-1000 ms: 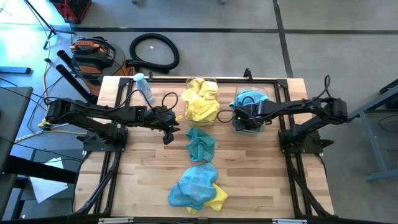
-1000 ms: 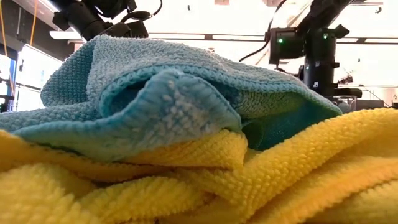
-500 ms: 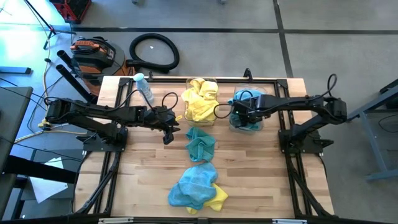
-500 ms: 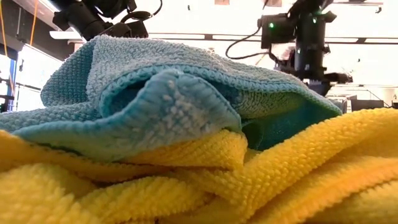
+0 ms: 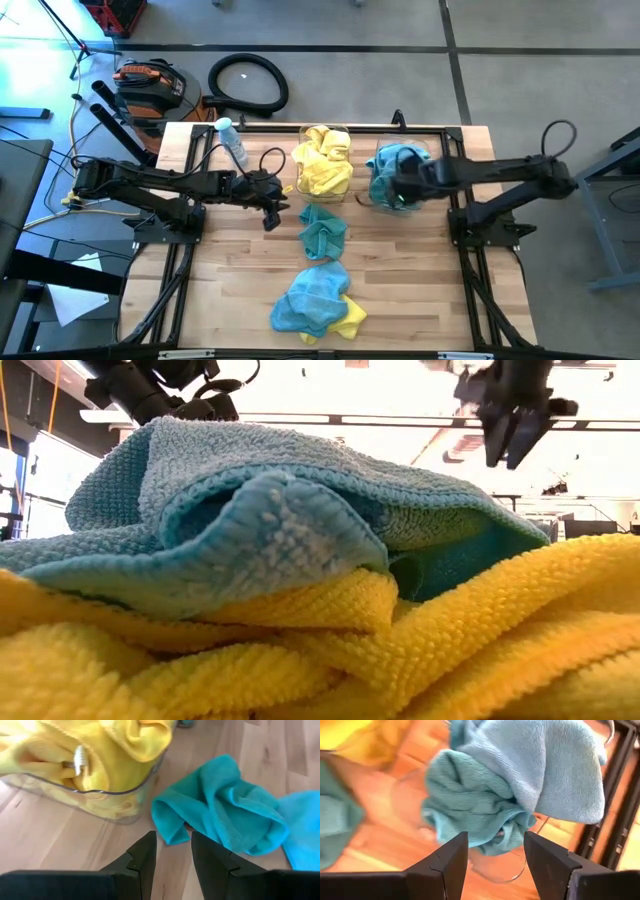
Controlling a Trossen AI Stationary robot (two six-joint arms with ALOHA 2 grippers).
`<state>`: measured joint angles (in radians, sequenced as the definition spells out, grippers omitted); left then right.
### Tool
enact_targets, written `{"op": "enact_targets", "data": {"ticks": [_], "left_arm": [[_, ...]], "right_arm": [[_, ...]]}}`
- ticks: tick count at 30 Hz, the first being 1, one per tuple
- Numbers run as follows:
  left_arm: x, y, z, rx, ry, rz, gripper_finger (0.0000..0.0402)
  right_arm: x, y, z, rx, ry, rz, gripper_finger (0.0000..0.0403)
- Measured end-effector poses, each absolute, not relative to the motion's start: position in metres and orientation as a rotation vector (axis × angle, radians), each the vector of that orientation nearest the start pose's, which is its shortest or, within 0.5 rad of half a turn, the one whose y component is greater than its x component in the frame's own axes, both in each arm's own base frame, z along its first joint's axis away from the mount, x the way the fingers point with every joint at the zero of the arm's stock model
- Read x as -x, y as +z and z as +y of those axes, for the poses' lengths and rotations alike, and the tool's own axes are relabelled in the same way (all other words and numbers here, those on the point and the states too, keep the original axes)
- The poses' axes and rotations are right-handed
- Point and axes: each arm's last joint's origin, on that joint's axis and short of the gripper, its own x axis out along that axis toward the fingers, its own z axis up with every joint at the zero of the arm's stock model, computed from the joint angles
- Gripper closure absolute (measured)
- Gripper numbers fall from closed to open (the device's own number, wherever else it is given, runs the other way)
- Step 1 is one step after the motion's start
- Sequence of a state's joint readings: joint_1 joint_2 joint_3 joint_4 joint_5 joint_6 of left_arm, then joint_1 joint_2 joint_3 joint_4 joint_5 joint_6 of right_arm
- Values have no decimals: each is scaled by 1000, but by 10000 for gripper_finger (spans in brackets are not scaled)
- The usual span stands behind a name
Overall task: Sort microfiber towel by color & place in baskets
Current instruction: Put the blue towel into the right transparent bin
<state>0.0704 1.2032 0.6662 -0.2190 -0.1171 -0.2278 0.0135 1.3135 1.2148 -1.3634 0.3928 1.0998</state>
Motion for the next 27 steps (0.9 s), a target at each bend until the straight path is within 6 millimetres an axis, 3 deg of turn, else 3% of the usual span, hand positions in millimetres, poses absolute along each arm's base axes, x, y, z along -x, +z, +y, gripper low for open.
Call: {"op": "enact_targets", "data": {"ticks": [6,15,20,27], "left_arm": [[-239,204,20,215,297,750,289],[-252,209,-1,202,239,670,289],[-262,217,-25,178,260,626,289],[-300,202,-55,145,212,686,289]], "right_arm": [[-191,296,44,-542,-932,931,215],[-178,244,113,-548,-647,776,215],[-168,213,127,-544,-557,733,215],[-161,185,121,-518,-569,730,215]]}}
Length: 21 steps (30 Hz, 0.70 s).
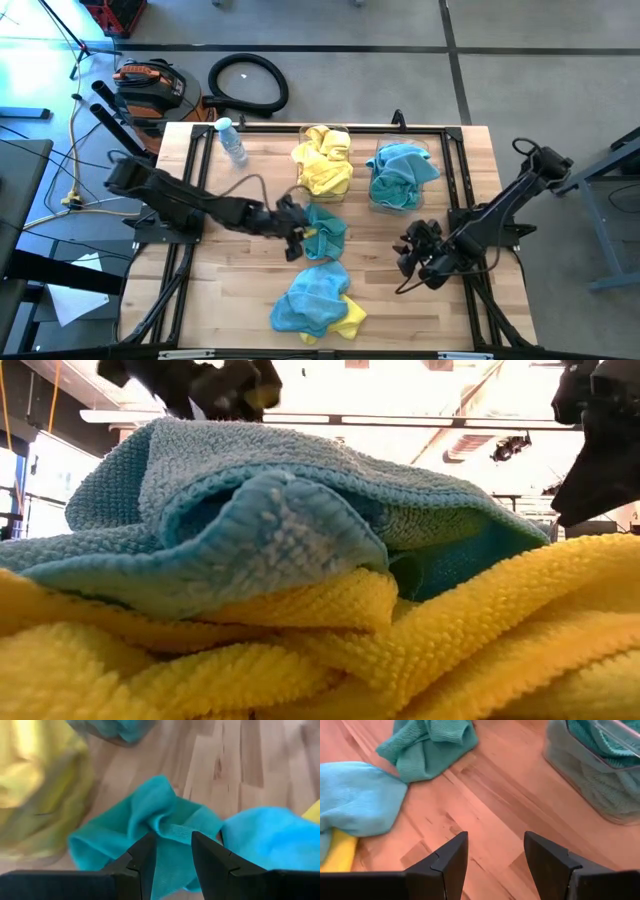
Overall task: Sort microfiber towel by color & place in baskets
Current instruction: Put the blue towel into the right transparent bin
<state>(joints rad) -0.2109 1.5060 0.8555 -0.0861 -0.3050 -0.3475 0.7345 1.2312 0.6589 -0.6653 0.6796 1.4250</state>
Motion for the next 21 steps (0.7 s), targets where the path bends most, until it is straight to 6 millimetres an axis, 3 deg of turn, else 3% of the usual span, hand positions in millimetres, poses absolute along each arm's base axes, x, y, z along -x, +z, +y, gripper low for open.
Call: {"op": "enact_targets", "data": {"ticks": [9,15,21], "left_arm": [[-344,162,-54,80,239,814,289],[-353,124,-44,89,252,915,289],[-359,110,-41,90,223,937,309]], "right_arm": [[-163,184,117,-511,-583,716,215],[-165,185,117,-502,-595,669,215],[-166,187,115,-475,-627,575,215]]}}
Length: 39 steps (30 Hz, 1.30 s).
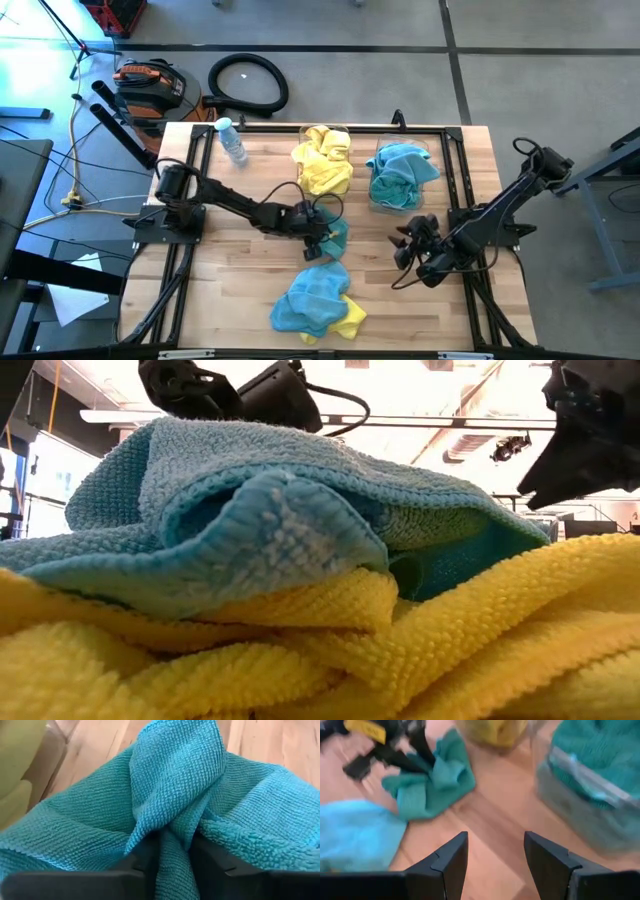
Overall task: Sort microfiber towel by color & place in baskets
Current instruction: Put the blue towel into the right transparent bin
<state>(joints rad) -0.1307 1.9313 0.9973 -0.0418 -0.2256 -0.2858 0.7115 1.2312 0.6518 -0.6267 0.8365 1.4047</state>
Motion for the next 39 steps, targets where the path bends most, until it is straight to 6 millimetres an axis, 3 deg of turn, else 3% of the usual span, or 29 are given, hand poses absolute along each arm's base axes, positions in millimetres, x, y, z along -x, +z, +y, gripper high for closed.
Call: {"op": "enact_targets", "data": {"ticks": [5,17,23,31,36,39], "left_arm": [[-355,123,-43,20,167,921,391],[-368,228,-32,-36,50,593,400],[-378,250,-30,-18,4,557,401],[-385,270,-30,-38,-21,491,401],[-388,281,-30,-43,2,450,401],[-389,284,-30,-42,3,436,401]], "right_arm": [[-176,191,113,-395,-601,518,215],[-224,220,98,38,-377,405,213],[-243,234,81,162,-274,324,191],[-261,226,60,190,-214,342,144],[-271,217,56,195,-148,345,140],[-274,217,55,196,-185,323,159]]}}
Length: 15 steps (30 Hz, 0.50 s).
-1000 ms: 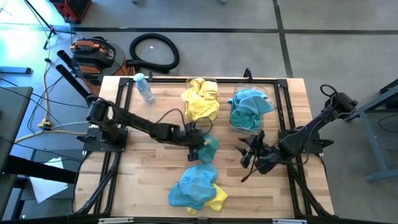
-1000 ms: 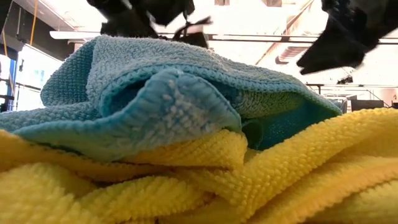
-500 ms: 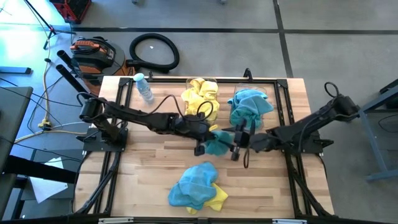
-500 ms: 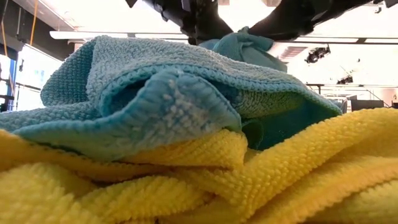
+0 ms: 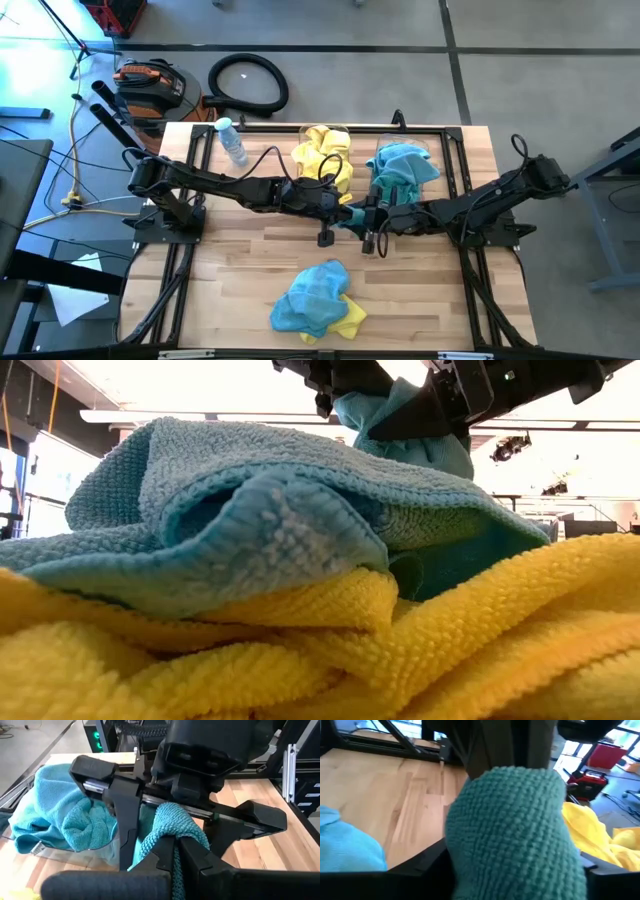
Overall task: Sort microfiber towel by color & place in baskets
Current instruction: Put the blue towel into the right transparent bin
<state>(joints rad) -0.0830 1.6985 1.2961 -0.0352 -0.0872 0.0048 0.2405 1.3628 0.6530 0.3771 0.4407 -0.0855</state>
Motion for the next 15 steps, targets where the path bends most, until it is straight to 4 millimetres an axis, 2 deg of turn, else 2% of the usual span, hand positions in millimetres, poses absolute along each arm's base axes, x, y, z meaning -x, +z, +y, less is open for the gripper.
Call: {"op": "enact_targets", "data": {"ticks": [3,9,11,15], "left_arm": [[-389,283,-29,-43,9,438,396],[-388,282,-26,-70,59,458,363],[-385,281,-25,-107,75,490,347],[-368,291,-22,-177,114,564,323]], "right_arm": [[-274,217,54,200,-207,320,208],[-273,216,54,155,-215,332,372],[-271,215,53,121,-236,351,387],[-265,225,45,17,-344,404,366]]}}
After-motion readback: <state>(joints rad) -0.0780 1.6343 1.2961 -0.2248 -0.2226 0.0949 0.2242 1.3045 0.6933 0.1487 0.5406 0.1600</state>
